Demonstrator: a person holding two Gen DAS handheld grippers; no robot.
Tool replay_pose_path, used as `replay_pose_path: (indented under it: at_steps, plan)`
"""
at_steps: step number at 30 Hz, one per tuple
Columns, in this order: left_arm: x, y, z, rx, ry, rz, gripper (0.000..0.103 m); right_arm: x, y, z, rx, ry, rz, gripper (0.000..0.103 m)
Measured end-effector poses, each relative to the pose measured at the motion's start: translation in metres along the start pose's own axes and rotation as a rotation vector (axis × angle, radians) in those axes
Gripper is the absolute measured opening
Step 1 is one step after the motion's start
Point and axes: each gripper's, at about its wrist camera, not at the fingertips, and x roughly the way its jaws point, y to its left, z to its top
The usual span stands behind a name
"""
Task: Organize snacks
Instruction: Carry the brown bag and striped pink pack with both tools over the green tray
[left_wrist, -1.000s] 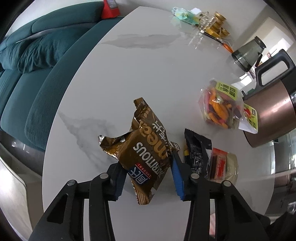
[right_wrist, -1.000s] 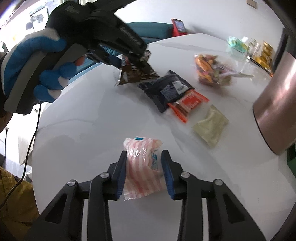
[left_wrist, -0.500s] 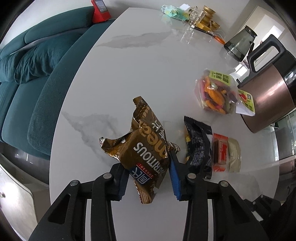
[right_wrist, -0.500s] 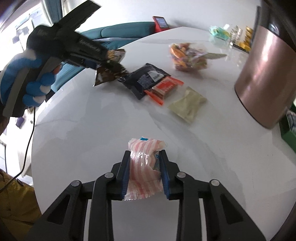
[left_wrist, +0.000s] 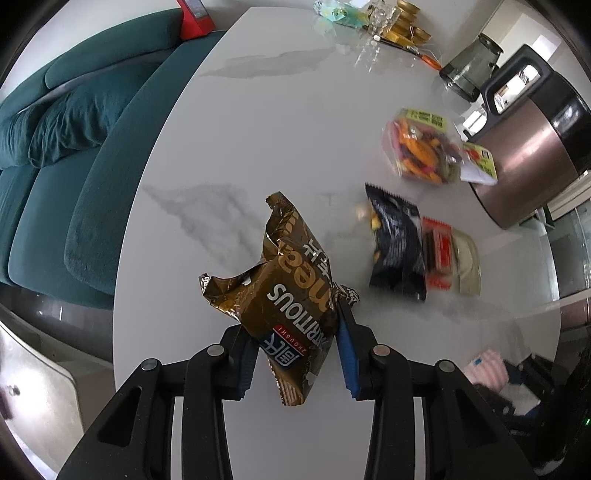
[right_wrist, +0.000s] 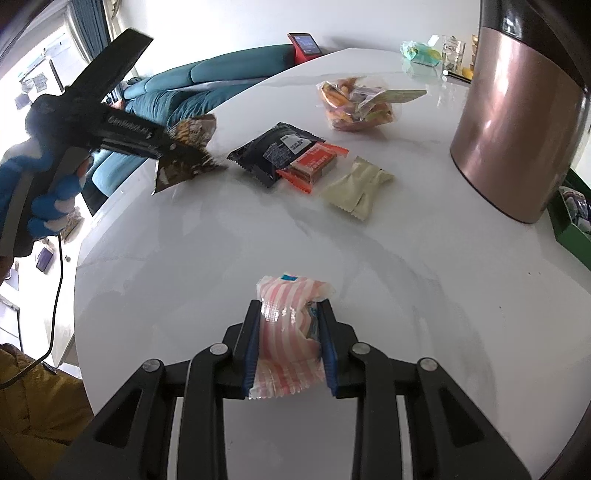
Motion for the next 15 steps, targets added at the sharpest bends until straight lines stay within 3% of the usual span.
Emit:
replay_pose_path:
  at_steps: [9, 15]
  plan:
    - [-0.011, -0.007, -0.026, 0.074, 0.049, 0.006, 0.033, -0.012, -0.003, -0.003, 0.027, -0.011, -0.018, 0.034]
    - [-0.015, -0.043, -0.044, 0.178, 0.091, -0.021, 0.033, -0.029, -0.016, -0.012, 0.058, -0.018, -0.027, 0.034]
